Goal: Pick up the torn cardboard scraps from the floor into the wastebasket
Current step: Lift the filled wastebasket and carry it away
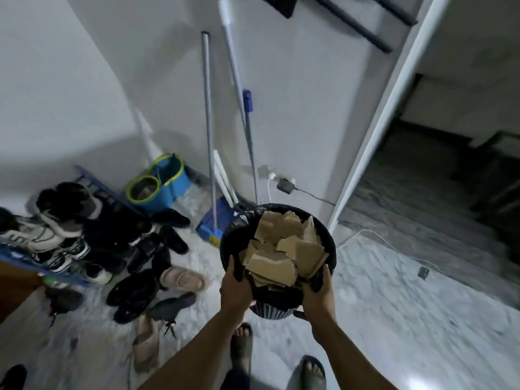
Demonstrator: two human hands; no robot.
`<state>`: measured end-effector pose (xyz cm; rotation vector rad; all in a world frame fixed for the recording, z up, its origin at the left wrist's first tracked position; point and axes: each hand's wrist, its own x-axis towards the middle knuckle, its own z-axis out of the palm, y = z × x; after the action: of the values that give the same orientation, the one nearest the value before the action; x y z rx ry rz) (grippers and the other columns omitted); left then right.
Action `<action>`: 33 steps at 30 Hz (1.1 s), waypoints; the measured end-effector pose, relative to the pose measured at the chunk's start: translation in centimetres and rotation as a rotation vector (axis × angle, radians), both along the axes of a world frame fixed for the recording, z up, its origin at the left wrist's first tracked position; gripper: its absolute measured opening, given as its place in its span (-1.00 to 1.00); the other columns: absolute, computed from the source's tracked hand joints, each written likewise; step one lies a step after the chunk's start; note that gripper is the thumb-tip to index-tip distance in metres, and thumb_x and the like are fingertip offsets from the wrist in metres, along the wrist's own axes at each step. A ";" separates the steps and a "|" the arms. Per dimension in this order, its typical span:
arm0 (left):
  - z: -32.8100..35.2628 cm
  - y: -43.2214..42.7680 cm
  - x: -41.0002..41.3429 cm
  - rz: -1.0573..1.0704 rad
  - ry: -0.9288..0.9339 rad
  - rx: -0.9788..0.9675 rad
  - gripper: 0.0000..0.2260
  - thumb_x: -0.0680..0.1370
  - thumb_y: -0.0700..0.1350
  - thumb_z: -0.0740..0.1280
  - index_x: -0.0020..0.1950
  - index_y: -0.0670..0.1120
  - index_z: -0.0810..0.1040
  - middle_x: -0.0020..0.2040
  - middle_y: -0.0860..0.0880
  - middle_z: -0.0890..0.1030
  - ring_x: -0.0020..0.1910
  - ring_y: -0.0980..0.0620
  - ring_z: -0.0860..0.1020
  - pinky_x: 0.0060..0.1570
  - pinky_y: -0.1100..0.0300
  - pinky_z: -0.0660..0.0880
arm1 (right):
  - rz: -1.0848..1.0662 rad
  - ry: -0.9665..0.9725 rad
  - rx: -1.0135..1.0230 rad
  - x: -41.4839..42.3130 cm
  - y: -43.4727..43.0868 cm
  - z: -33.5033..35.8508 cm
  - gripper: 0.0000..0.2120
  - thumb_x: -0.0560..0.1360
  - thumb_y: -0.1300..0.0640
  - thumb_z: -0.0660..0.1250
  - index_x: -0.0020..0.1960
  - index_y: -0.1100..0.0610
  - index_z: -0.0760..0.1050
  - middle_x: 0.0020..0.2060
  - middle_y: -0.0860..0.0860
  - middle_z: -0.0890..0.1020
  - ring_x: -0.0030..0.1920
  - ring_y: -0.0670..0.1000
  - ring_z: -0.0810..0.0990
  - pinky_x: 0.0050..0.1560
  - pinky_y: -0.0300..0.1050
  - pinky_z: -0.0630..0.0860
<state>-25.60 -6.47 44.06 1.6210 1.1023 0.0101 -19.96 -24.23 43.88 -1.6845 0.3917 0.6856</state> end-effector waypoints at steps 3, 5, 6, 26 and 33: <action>-7.0 1.5 2.5 -0.122 0.130 -0.041 -0.35 0.47 0.08 0.25 0.46 0.44 0.03 0.25 -0.06 0.58 0.03 -0.15 0.64 -0.02 -0.16 0.61 | -0.060 0.081 -0.081 0.7 0.5 -4.5 -0.16 0.51 0.05 0.41 0.54 -0.35 -0.05 0.26 -0.08 0.46 -0.13 0.06 0.59 -0.17 0.28 0.65; -10.3 2.0 4.3 -0.202 0.192 -0.050 -0.33 0.54 0.09 0.29 0.53 0.33 -0.02 0.28 -0.07 0.57 0.07 -0.12 0.62 0.04 -0.07 0.59 | -0.082 0.092 -0.133 1.3 0.8 -8.2 -0.06 0.44 0.02 0.50 0.56 -0.28 -0.07 0.34 -0.11 0.45 0.07 0.10 0.59 -0.11 0.17 0.67; -11.7 2.2 5.3 -0.235 0.215 -0.041 -0.30 0.57 0.05 0.30 0.58 0.23 -0.05 0.23 -0.06 0.59 0.04 -0.08 0.62 0.04 0.03 0.58 | -0.085 0.094 -0.154 1.6 1.0 -10.3 -0.02 0.42 0.02 0.52 0.57 -0.26 -0.08 0.36 -0.10 0.45 0.12 0.10 0.59 -0.09 0.14 0.66; -44.3 5.1 10.0 -0.576 0.436 -0.017 0.22 0.34 0.08 0.58 0.55 0.04 -0.39 0.50 -0.12 0.34 0.41 -0.14 0.40 0.28 0.09 0.41 | -0.130 0.133 -0.461 3.6 4.4 -44.0 0.26 0.27 -0.13 0.58 0.51 -0.26 -0.39 0.51 0.06 0.32 0.31 0.26 0.51 0.13 0.25 0.57; -46.2 6.2 7.0 -0.862 0.593 0.178 0.40 0.21 0.13 0.63 0.46 0.01 -0.56 0.21 -0.16 0.61 0.06 -0.16 0.63 -0.10 0.06 0.58 | 0.034 0.237 -0.540 -0.3 4.1 -45.5 0.30 0.38 0.05 0.58 0.53 0.07 -0.51 0.44 0.16 0.42 0.33 0.20 0.48 0.08 -0.06 0.46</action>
<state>-18.60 -0.29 -2.15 2.2196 0.7403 -1.0128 -20.21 -20.11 -1.62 -2.1251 0.7700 0.8597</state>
